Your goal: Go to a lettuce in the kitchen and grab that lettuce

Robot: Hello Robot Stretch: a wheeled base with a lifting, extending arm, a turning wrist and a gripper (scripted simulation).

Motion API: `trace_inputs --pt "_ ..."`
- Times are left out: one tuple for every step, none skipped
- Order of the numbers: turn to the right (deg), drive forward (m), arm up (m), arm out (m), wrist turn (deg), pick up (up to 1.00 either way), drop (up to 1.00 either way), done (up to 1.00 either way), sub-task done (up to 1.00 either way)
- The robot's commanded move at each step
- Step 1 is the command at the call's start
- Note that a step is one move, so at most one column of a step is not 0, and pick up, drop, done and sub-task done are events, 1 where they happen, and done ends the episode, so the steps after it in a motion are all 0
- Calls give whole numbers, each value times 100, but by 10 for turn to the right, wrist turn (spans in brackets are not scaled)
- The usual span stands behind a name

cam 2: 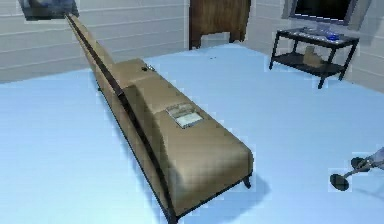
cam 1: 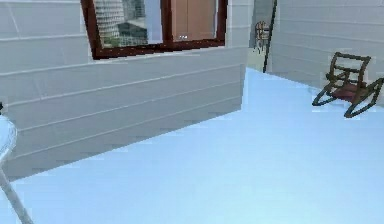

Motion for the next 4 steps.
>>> trace_inputs --pt "210 0 0 0 0 0 0 0 0" --pt "0 50 0 0 0 0 0 0 0" --pt "30 0 0 0 0 0 0 0 0" --pt "-210 0 0 0 0 0 0 0 0"
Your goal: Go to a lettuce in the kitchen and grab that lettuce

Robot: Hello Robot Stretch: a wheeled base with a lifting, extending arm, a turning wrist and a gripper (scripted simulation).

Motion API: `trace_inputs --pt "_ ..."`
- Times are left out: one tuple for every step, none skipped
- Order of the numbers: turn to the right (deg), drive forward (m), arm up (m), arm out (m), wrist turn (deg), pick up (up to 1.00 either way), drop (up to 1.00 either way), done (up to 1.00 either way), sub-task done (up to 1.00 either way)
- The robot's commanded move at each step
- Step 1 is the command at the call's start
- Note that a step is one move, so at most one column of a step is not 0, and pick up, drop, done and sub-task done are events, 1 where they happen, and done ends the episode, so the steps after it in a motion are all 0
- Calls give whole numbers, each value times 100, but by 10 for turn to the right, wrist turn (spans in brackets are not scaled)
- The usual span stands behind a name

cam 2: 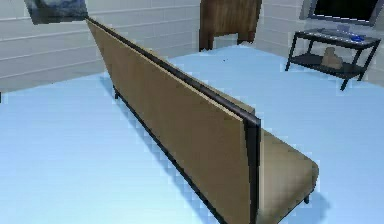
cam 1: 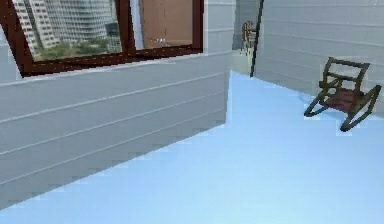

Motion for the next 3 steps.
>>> trace_inputs --pt "0 15 0 0 0 0 0 0 0" --pt "240 0 0 0 0 0 0 0 0" --pt "0 100 0 0 0 0 0 0 0"
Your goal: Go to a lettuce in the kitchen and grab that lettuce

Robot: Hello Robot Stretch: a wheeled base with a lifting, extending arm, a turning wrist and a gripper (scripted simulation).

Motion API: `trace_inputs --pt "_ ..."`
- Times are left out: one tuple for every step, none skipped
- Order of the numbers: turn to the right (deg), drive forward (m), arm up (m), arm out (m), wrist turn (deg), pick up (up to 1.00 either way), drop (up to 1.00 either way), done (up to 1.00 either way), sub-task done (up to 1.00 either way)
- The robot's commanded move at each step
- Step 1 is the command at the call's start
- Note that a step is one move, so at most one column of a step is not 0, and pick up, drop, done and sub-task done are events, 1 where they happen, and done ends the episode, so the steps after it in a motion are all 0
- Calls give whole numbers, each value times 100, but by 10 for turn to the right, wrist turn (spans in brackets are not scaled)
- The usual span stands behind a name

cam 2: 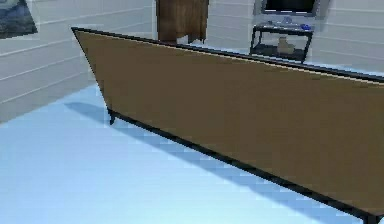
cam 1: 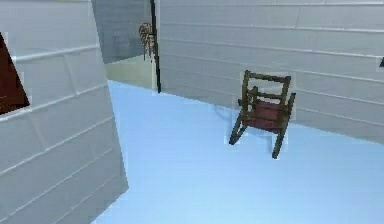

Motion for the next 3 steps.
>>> trace_inputs --pt "0 100 0 0 0 0 0 0 0" --pt "90 0 0 0 0 0 0 0 0" --pt "0 20 0 0 0 0 0 0 0"
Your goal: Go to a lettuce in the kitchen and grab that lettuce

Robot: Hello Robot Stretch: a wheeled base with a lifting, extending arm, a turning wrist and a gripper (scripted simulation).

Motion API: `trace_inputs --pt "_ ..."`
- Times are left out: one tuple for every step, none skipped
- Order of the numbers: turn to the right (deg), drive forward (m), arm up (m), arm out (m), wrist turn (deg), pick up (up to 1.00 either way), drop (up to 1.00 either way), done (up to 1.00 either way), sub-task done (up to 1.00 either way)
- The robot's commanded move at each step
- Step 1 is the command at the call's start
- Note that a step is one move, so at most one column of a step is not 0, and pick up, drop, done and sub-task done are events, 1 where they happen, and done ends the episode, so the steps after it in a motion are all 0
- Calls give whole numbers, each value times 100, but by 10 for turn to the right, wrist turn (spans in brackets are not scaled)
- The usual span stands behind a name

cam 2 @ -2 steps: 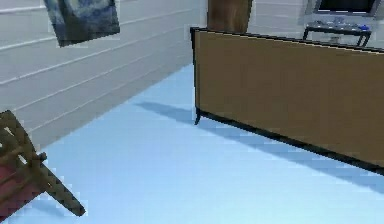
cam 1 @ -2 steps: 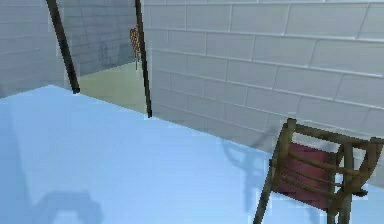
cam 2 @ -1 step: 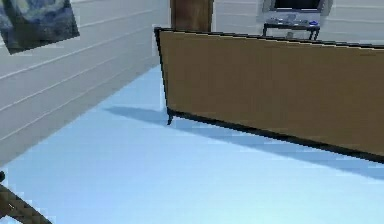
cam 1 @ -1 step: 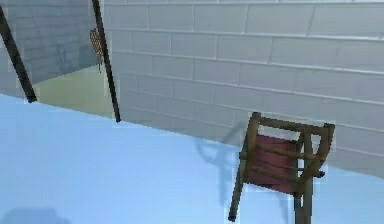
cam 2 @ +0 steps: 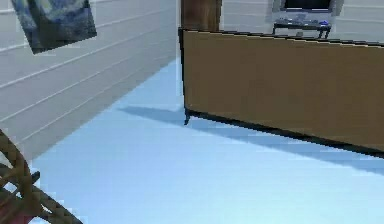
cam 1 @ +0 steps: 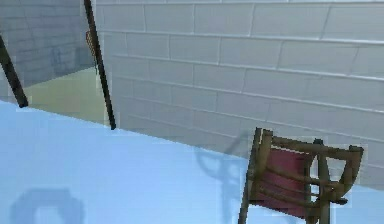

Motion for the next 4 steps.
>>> trace_inputs --pt "-300 0 0 0 0 0 0 0 0" --pt "0 45 0 0 0 0 0 0 0" --pt "-60 0 0 0 0 0 0 0 0" --pt "0 100 0 0 0 0 0 0 0"
